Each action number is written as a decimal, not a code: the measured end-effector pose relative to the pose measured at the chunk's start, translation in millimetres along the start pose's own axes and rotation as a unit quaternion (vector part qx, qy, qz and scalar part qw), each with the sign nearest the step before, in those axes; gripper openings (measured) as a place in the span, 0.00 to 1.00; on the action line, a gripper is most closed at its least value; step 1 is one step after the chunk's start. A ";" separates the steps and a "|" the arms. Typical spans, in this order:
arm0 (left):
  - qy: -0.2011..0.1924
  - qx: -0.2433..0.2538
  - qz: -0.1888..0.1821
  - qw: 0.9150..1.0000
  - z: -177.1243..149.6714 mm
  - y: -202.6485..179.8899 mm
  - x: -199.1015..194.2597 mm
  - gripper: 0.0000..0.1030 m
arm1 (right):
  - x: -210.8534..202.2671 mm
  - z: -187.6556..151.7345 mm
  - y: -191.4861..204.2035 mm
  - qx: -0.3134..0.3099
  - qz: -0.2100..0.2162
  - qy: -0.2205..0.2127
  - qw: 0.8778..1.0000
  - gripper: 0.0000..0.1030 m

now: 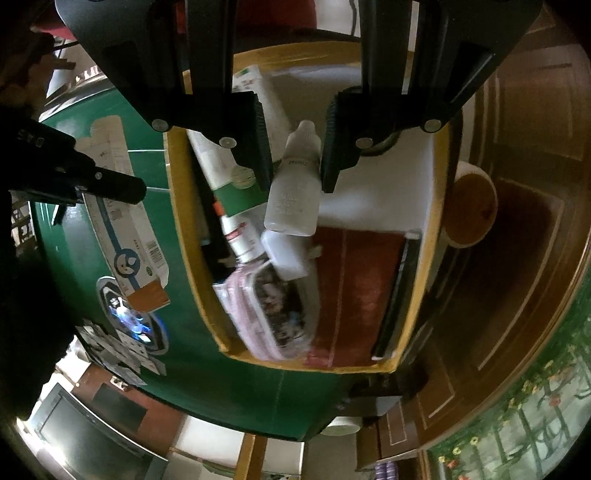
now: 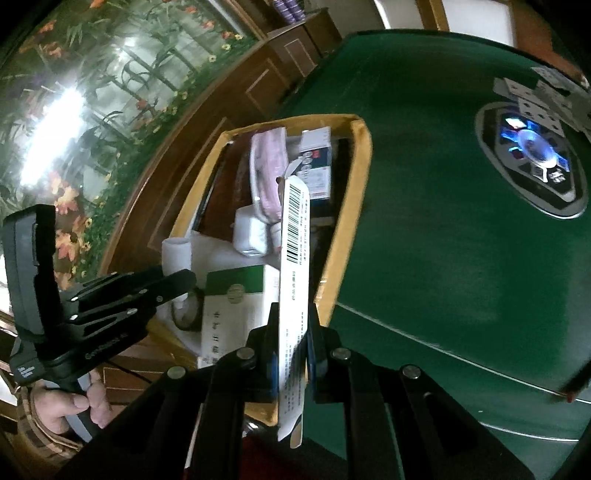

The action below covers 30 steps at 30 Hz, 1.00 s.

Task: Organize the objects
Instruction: 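Lift the bottle and tube box and carry them over the tray, then lower the bottle and tube box into the tray and open both grippers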

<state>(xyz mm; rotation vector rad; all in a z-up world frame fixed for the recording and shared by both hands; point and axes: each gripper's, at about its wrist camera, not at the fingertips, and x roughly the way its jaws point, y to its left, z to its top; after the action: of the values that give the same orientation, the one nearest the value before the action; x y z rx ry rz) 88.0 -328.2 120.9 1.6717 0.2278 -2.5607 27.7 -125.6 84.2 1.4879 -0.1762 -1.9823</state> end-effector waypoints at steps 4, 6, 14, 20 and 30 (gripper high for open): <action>0.009 -0.014 0.006 1.000 -3.2 21.3 5.8 0.25 | 14.7 1.1 20.0 0.001 0.022 0.013 1.000 0.08; 0.017 -0.026 0.009 0.999 -6.6 37.3 10.6 0.25 | 24.3 0.9 33.6 -0.002 0.033 0.021 0.999 0.08; 0.040 -0.042 0.004 0.998 -13.9 73.2 26.5 0.25 | 67.1 4.2 73.5 0.016 0.074 0.052 0.996 0.09; 0.043 -0.014 0.000 0.999 -17.9 70.8 31.3 0.25 | 104.7 15.4 92.8 0.014 0.041 0.059 0.997 0.10; 0.018 -0.006 -0.040 0.999 -16.9 73.9 22.3 0.44 | 91.6 21.5 97.4 0.008 0.018 0.023 1.000 0.29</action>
<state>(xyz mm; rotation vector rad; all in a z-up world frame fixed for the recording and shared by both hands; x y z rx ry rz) 104.9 -397.9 87.7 1.7410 0.3181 -2.5813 34.7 -259.2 62.7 1.5287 -0.1974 -1.9205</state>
